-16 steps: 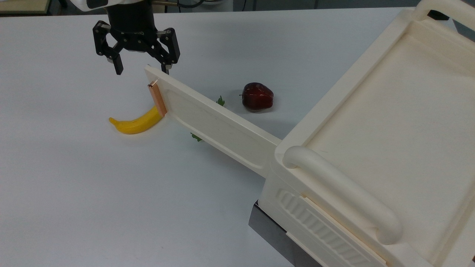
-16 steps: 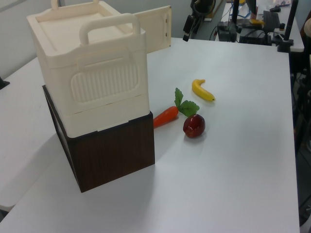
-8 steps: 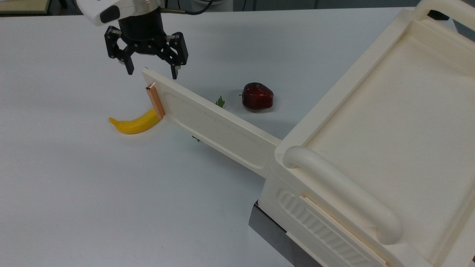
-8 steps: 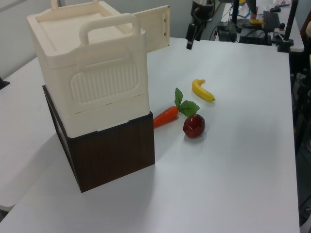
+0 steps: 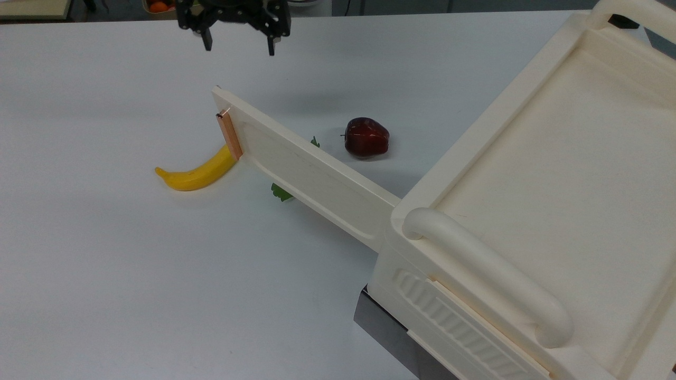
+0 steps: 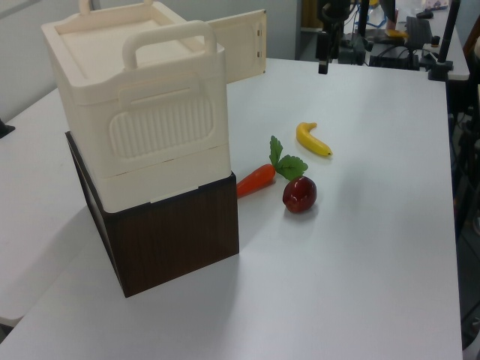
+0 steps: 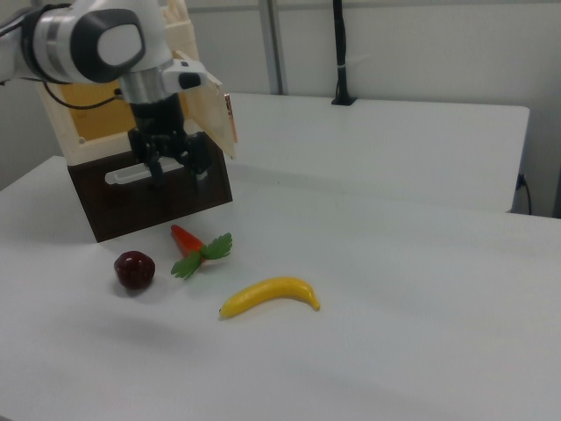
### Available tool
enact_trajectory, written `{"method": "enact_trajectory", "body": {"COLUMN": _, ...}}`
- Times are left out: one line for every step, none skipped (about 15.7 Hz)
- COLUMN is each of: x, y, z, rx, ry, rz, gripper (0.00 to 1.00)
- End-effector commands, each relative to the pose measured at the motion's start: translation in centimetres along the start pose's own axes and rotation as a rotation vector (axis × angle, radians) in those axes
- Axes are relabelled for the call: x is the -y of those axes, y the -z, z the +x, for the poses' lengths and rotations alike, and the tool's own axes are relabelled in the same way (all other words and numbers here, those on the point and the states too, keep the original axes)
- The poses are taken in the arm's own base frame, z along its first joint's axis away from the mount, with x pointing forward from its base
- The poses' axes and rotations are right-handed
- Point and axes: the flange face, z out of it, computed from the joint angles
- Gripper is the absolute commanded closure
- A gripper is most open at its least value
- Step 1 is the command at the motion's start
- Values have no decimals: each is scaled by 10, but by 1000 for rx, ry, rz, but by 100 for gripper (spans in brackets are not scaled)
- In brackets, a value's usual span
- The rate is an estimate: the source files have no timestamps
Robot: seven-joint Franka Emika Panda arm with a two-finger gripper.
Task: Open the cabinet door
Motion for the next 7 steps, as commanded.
{"method": "enact_trajectory", "body": {"x": 14, "y": 10, "z": -30, "rx": 6, "ry": -29, "rz": -38, "gripper": 0}}
{"method": "enact_trajectory", "body": {"x": 15, "y": 13, "z": -34, "rx": 11, "ry": -32, "rz": -46, "gripper": 0}}
{"method": "enact_trajectory", "body": {"x": 15, "y": 14, "z": -35, "rx": 21, "ry": -29, "rz": -54, "gripper": 0}}
{"method": "enact_trajectory", "body": {"x": 14, "y": 14, "z": -36, "rx": 26, "ry": -32, "rz": -56, "gripper": 0}}
{"method": "enact_trajectory", "body": {"x": 14, "y": 15, "z": -36, "rx": 27, "ry": -31, "rz": -56, "gripper": 0}}
{"method": "enact_trajectory", "body": {"x": 10, "y": 15, "z": -36, "rx": 26, "ry": -36, "rz": -56, "gripper": 0}}
{"method": "enact_trajectory", "body": {"x": 8, "y": 15, "z": -36, "rx": 27, "ry": -39, "rz": -56, "gripper": 0}}
